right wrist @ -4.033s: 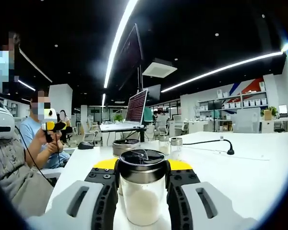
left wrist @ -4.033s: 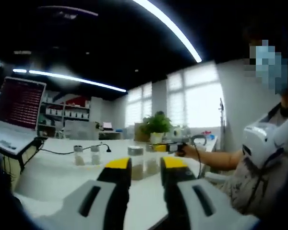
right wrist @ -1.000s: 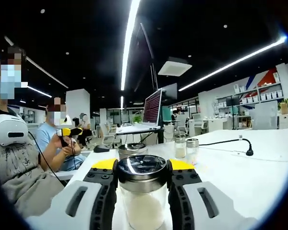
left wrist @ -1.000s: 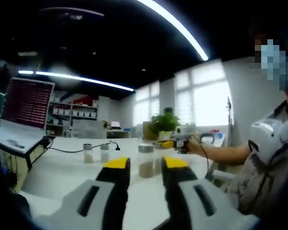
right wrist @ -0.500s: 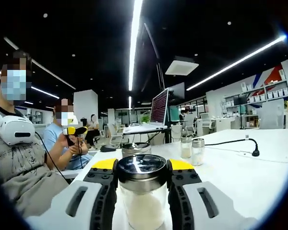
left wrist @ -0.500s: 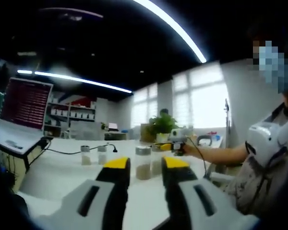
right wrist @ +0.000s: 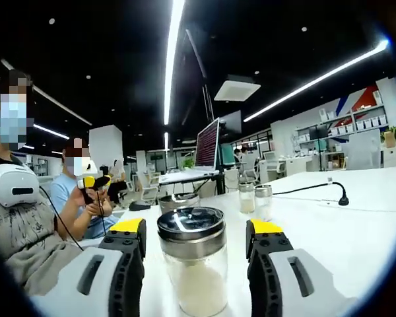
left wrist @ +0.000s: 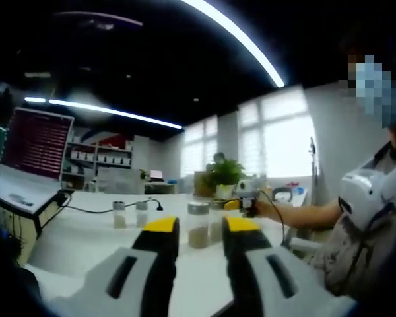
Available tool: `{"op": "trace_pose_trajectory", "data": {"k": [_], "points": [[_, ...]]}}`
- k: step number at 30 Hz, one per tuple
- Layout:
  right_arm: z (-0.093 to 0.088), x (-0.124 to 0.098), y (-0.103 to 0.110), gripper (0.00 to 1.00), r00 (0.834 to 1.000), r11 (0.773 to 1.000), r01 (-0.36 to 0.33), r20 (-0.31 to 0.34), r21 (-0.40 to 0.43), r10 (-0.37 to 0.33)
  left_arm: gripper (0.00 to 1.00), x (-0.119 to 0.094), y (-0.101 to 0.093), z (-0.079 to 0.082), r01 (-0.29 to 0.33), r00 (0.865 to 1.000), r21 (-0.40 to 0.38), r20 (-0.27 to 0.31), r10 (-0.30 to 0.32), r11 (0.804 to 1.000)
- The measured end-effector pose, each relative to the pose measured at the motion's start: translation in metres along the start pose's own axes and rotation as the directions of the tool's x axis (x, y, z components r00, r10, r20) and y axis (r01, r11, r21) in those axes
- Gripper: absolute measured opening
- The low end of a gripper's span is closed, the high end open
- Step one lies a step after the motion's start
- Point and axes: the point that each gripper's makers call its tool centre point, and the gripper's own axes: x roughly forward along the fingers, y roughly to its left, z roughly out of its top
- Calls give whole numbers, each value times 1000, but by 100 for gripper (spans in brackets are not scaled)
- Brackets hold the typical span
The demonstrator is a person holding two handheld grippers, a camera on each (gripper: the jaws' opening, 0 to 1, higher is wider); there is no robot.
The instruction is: Rotate the seasoning bottle until the label or dispensing opening points toward the visible target arrow and the bottle remains upright within the marked orientation range
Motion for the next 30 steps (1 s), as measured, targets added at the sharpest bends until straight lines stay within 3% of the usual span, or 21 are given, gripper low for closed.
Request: {"op": "trace_pose_trajectory", "data": {"k": [6, 11, 14, 20, 25, 30], "points": [[5, -4, -7, 63, 991, 992, 122, 55, 28, -123, 27, 0, 1, 0, -2, 1000, -1, 0, 2, 1000], [12, -6, -2, 64, 985, 991, 124, 118, 51, -129, 27, 1, 1, 0, -5, 1000, -2, -2, 5, 1000], [13, -6, 2, 63, 983, 989, 130, 124, 66, -138, 27, 1, 1, -1, -5, 1000, -1, -5, 5, 1000], [16, -8, -6, 47, 964, 969, 245, 113, -15, -242, 27, 2, 3, -1, -11, 1000, -5, -6, 11, 1000], [7, -5, -5, 38, 969, 969, 240, 65, -55, -236, 27, 2, 4, -2, -15, 1000, -4, -7, 15, 1000], [9, -6, -7, 38, 970, 971, 235, 70, -48, -231, 27, 0, 4, -2, -14, 1000, -2, -8, 14, 1000]]}}
